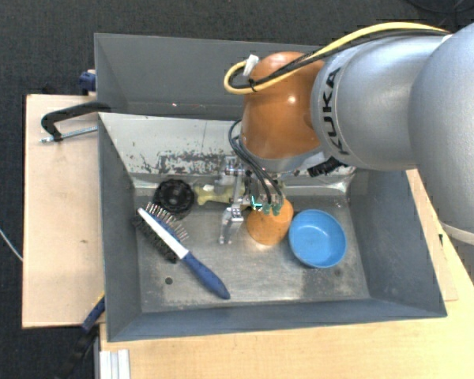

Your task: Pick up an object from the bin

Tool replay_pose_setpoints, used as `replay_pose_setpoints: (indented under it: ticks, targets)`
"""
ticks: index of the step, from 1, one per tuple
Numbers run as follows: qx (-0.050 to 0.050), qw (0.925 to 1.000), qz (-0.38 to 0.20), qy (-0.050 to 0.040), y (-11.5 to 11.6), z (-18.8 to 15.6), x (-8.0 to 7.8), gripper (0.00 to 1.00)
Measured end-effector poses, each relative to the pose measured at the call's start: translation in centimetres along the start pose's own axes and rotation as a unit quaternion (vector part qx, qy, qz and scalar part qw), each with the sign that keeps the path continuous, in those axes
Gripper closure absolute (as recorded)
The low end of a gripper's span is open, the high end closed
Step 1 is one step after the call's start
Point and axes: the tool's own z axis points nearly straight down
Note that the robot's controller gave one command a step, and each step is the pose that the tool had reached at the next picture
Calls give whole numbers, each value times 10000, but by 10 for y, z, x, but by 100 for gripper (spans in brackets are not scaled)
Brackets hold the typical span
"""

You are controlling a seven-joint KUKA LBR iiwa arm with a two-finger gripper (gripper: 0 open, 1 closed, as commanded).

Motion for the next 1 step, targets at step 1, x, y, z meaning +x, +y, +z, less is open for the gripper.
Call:
replay_pose_setpoints:
  ticks: [1]
  targets:
    - [-69, 9998, 188, -96, -73, 59, 1, 0]
